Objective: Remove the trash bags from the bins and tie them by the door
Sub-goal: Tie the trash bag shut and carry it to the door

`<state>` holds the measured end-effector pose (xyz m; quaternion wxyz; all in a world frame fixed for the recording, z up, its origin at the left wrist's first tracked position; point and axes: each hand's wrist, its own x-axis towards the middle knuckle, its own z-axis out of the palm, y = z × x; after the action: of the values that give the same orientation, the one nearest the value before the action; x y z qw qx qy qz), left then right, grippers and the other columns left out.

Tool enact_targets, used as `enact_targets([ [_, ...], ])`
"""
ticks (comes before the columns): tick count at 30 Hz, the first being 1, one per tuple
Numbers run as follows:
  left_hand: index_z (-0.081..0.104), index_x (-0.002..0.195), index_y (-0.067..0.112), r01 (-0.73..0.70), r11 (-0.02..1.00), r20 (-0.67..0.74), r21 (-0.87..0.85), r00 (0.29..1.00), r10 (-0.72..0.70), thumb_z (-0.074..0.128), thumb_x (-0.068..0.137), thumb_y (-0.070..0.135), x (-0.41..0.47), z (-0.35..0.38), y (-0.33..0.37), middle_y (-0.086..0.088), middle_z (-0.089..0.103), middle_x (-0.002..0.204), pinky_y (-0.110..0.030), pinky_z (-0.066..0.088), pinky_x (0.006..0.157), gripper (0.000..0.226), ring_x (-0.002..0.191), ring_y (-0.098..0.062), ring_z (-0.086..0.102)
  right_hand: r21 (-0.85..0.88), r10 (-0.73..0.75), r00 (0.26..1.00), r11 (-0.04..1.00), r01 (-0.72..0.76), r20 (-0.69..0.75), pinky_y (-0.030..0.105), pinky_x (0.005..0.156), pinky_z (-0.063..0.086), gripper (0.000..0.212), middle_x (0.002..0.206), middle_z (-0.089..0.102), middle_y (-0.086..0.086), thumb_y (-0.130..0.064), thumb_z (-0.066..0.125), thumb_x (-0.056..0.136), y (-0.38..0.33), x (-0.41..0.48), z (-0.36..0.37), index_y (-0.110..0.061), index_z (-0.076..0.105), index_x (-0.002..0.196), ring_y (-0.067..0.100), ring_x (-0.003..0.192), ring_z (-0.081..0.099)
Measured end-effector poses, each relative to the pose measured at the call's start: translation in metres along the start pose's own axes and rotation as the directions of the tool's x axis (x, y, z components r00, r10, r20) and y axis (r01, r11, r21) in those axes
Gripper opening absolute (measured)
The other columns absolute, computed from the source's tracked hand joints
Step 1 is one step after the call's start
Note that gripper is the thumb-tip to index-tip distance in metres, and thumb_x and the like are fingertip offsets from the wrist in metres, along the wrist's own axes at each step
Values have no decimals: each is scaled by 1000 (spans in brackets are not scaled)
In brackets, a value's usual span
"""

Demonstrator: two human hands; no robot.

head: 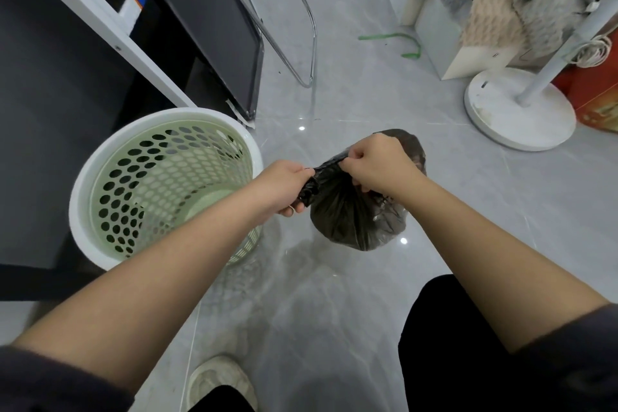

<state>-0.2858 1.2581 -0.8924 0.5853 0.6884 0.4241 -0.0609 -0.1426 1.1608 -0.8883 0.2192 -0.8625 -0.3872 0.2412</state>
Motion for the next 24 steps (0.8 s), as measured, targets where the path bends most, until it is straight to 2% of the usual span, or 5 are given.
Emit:
enact_targets([
  [4, 54, 76, 15, 13, 1000, 23, -5, 1000, -13, 40, 99, 26, 3, 17, -8, -6, 52, 64, -18, 33, 36, 28, 42, -13, 46, 456, 219, 969, 856, -245, 110, 14, 38, 41, 14, 69, 73, 3, -8, 56, 86, -5, -4, 3, -8, 66, 76, 5, 44, 61],
  [7, 49, 69, 16, 65, 987, 63, -150, 996, -56, 42, 99, 21, 2, 27, -9, 0, 47, 58, -15, 30, 33, 31, 35, -7, 43, 628, 306, 944, 712, -314, 125, 14, 33, 31, 13, 71, 72, 2, -6, 58, 85, -4, -3, 3, -11, 64, 74, 2, 37, 52],
  [12, 54, 73, 15, 74, 979, 79, -191, 995, -60, 45, 99, 20, -1, 26, -8, -1, 51, 60, -16, 31, 32, 28, 35, -6, 46, 792, 287, 862, 351, -500, 418, 11, 31, 33, 17, 68, 72, 5, 0, 50, 91, -12, -3, 0, -7, 57, 78, 2, 37, 50],
  [18, 54, 73, 9, 84, 992, 182, 97, 978, -101, 48, 98, 14, -3, 1, -12, -3, 62, 57, -17, 39, 34, 25, 38, -8, 56, 643, 209, 837, 556, -527, 505, 11, 38, 41, 17, 62, 60, 0, -1, 48, 92, -10, -3, -9, -8, 63, 87, 2, 42, 51],
  [24, 58, 73, 6, -8, 926, 233, 376, 969, -86, 44, 97, 11, -9, 4, -17, -3, 61, 55, -16, 39, 35, 28, 36, -9, 56, 640, 230, 732, 367, -676, 641, 7, 32, 38, 18, 60, 70, -1, -14, 52, 96, -9, -7, -10, -8, 61, 82, 1, 38, 57],
])
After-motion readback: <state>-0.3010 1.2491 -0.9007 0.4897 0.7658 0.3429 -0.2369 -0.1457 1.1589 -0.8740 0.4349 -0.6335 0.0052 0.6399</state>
